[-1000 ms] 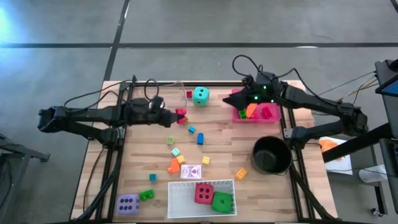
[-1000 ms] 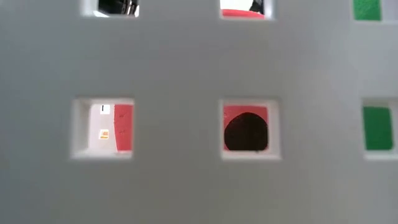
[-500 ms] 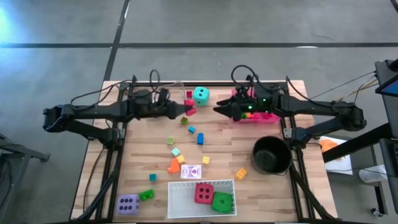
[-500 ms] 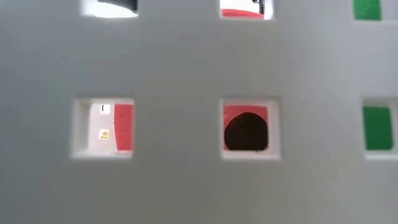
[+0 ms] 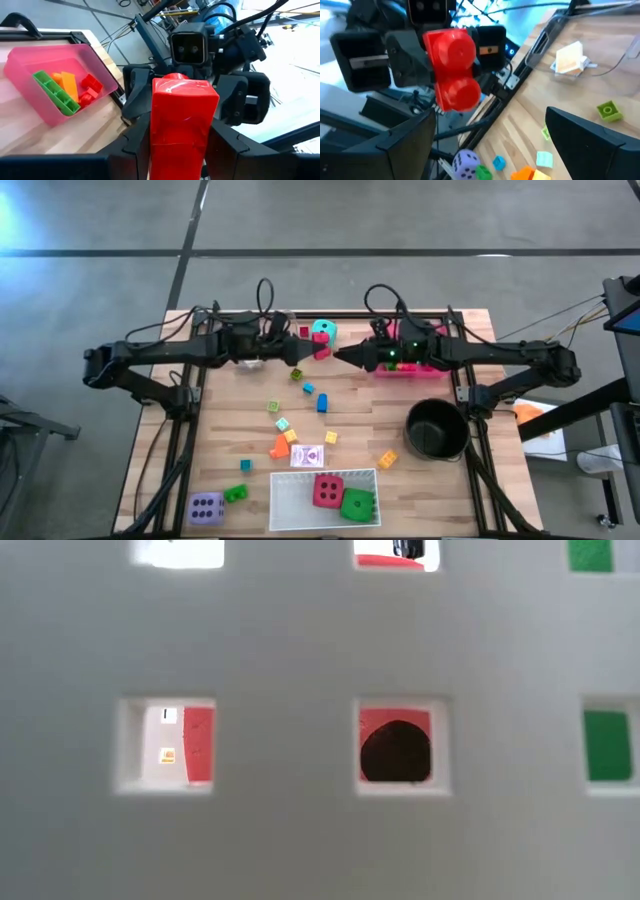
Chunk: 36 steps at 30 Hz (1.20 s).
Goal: Pick & Place Toys
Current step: Put the red game piece into the red bin
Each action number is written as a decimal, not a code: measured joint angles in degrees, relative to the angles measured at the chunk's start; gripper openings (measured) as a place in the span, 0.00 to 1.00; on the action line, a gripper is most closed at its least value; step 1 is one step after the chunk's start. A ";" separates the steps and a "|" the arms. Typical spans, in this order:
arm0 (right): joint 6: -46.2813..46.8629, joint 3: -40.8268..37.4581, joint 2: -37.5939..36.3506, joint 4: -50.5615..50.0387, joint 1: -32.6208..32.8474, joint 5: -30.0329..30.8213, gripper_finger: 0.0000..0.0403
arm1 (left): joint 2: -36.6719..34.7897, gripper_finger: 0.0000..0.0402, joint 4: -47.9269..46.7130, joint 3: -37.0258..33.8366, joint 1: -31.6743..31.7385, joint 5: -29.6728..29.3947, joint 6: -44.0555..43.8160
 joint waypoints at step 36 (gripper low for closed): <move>-2.77 0.53 0.97 8.56 0.83 -6.14 0.79 | 6.53 0.34 11.91 1.79 0.48 4.87 -1.76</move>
